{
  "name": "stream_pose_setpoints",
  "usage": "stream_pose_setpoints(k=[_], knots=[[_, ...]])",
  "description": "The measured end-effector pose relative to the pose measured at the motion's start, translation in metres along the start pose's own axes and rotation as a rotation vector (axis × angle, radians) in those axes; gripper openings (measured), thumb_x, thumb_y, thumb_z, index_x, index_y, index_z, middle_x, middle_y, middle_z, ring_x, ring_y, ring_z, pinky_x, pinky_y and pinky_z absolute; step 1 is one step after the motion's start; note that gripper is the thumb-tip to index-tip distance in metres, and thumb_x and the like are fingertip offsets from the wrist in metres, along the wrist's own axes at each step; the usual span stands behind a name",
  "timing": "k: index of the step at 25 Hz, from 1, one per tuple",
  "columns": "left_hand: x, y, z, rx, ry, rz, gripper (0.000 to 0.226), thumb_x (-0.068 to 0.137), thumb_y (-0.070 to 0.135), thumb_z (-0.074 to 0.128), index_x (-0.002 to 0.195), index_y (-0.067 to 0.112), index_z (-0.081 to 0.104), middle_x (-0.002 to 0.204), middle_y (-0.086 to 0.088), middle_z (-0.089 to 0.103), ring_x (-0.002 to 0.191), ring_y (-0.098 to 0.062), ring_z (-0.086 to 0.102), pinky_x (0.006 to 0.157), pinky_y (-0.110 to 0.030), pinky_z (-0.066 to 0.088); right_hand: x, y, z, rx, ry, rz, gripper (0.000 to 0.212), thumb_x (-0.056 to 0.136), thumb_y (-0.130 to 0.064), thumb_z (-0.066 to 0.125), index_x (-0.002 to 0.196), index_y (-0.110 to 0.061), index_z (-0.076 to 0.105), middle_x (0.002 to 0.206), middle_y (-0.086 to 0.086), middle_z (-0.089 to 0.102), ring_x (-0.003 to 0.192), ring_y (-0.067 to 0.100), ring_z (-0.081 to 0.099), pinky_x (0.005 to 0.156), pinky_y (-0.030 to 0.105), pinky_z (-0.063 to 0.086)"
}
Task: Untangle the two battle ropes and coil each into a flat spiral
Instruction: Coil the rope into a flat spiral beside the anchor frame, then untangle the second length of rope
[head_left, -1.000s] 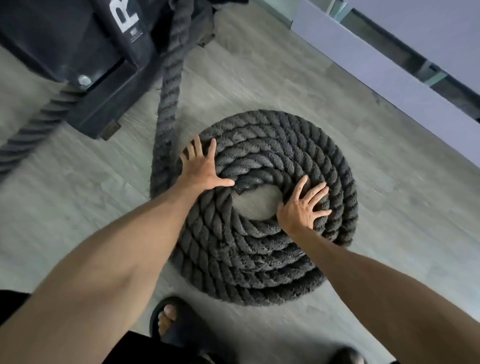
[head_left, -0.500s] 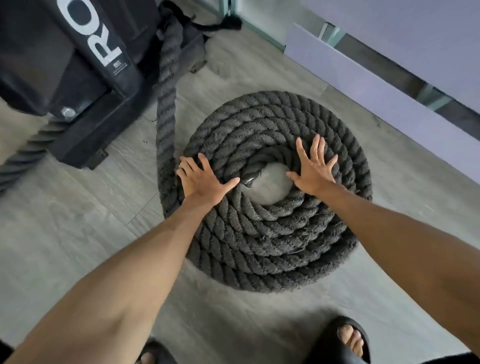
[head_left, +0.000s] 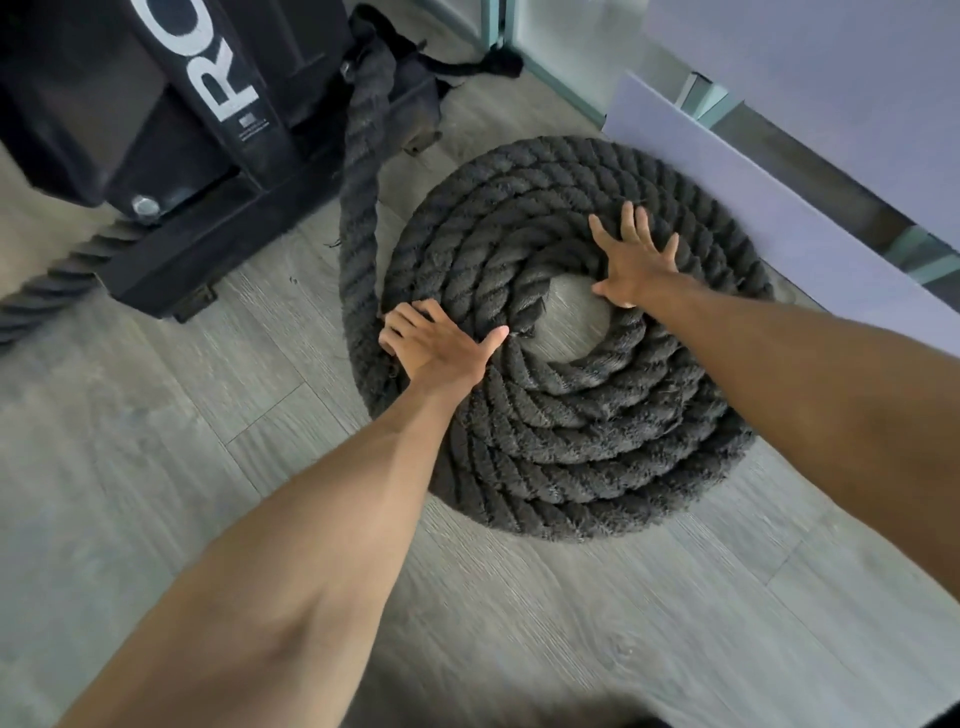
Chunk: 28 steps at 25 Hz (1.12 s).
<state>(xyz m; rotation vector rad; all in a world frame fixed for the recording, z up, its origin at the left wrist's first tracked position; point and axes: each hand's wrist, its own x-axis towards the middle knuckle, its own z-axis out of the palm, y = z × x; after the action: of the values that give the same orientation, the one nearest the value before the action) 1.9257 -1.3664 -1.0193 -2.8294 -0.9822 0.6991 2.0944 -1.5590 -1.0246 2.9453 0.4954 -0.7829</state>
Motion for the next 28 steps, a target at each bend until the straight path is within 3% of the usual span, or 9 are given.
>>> stream_pose_setpoints(k=[5,8,9,11,14,17,23,25,28], knots=[[0.000,0.001,-0.006,-0.075,-0.053,-0.005,0.115,0.074,0.091,0.033,0.144,0.000,0.026,0.138,-0.027,0.034,0.121,-0.039,0.038,0.097,-0.047,0.037,-0.010,-0.001,0.010,0.030,0.066,0.037,0.081,0.102,-0.033,0.056,0.162,-0.028,0.002,0.169,0.012,-0.014,0.156,0.031,-0.011,0.122,0.064,0.004],[-0.009,-0.035,-0.017,-0.275,-0.056,0.130,0.075,0.093,0.058,0.051,0.141,0.002,0.038,0.143,-0.026,0.035,0.131,-0.039,0.038,0.104,-0.045,0.039,-0.051,-0.050,0.005,0.105,0.102,0.087,0.049,0.105,-0.030,0.043,0.151,-0.015,0.036,0.160,0.023,0.028,0.147,0.042,0.024,0.120,0.062,0.019],[-0.019,-0.058,-0.023,-0.374,-0.054,0.186,0.062,0.096,0.047,0.053,0.138,0.003,0.046,0.141,-0.023,0.040,0.131,-0.037,0.040,0.104,-0.043,0.040,-0.074,-0.076,0.000,0.107,0.104,0.040,0.043,0.104,-0.028,0.043,0.143,-0.012,0.046,0.150,0.023,0.042,0.140,0.041,0.036,0.117,0.060,0.026],[-0.046,-0.108,-0.039,-0.533,-0.094,0.210,0.045,0.096,0.037,0.055,0.130,0.007,0.057,0.134,-0.018,0.051,0.127,-0.033,0.049,0.102,-0.039,0.042,-0.125,-0.131,-0.014,0.167,0.063,-0.079,0.038,0.102,-0.026,0.045,0.134,-0.010,0.055,0.137,0.022,0.054,0.131,0.039,0.046,0.111,0.054,0.037],[-0.106,-0.204,-0.084,-0.687,-0.266,0.063,0.039,0.095,0.035,0.056,0.123,0.009,0.061,0.130,-0.013,0.059,0.122,-0.030,0.055,0.098,-0.033,0.044,-0.209,-0.216,-0.053,0.213,-0.141,-0.218,0.036,0.102,-0.028,0.044,0.129,-0.010,0.058,0.135,0.019,0.058,0.126,0.037,0.053,0.101,0.043,0.046],[-0.171,-0.306,-0.136,-0.759,-0.374,-0.040,0.039,0.096,0.032,0.055,0.122,0.004,0.061,0.127,-0.013,0.061,0.119,-0.030,0.057,0.098,-0.036,0.047,-0.291,-0.299,-0.095,0.157,-0.278,-0.340,0.029,0.098,-0.023,0.043,0.114,-0.008,0.062,0.124,0.019,0.064,0.115,0.037,0.062,0.083,0.036,0.047],[-0.258,-0.493,-0.188,-0.827,-0.481,-0.239,0.039,0.098,0.035,0.053,0.124,0.007,0.060,0.126,-0.014,0.061,0.111,-0.031,0.060,0.089,-0.035,0.048,-0.417,-0.458,-0.190,0.016,-0.415,-0.541,0.031,0.099,-0.017,0.042,0.120,-0.006,0.063,0.124,0.015,0.065,0.116,0.035,0.060,0.088,0.037,0.048],[-0.272,-0.551,-0.199,-0.893,-0.488,-0.300,0.036,0.098,0.034,0.053,0.120,0.007,0.061,0.121,-0.013,0.063,0.106,-0.031,0.062,0.090,-0.037,0.050,-0.447,-0.511,-0.210,-0.022,-0.439,-0.578,0.028,0.099,-0.015,0.041,0.115,-0.004,0.062,0.118,0.015,0.065,0.112,0.035,0.061,0.088,0.039,0.050],[-0.278,-0.620,-0.210,-0.942,-0.462,-0.344,0.037,0.100,0.035,0.050,0.125,0.008,0.058,0.127,-0.011,0.061,0.114,-0.030,0.060,0.095,-0.037,0.047,-0.464,-0.581,-0.223,-0.075,-0.455,-0.630,0.029,0.100,-0.015,0.040,0.115,-0.003,0.061,0.121,0.017,0.064,0.112,0.036,0.060,0.093,0.040,0.050]])
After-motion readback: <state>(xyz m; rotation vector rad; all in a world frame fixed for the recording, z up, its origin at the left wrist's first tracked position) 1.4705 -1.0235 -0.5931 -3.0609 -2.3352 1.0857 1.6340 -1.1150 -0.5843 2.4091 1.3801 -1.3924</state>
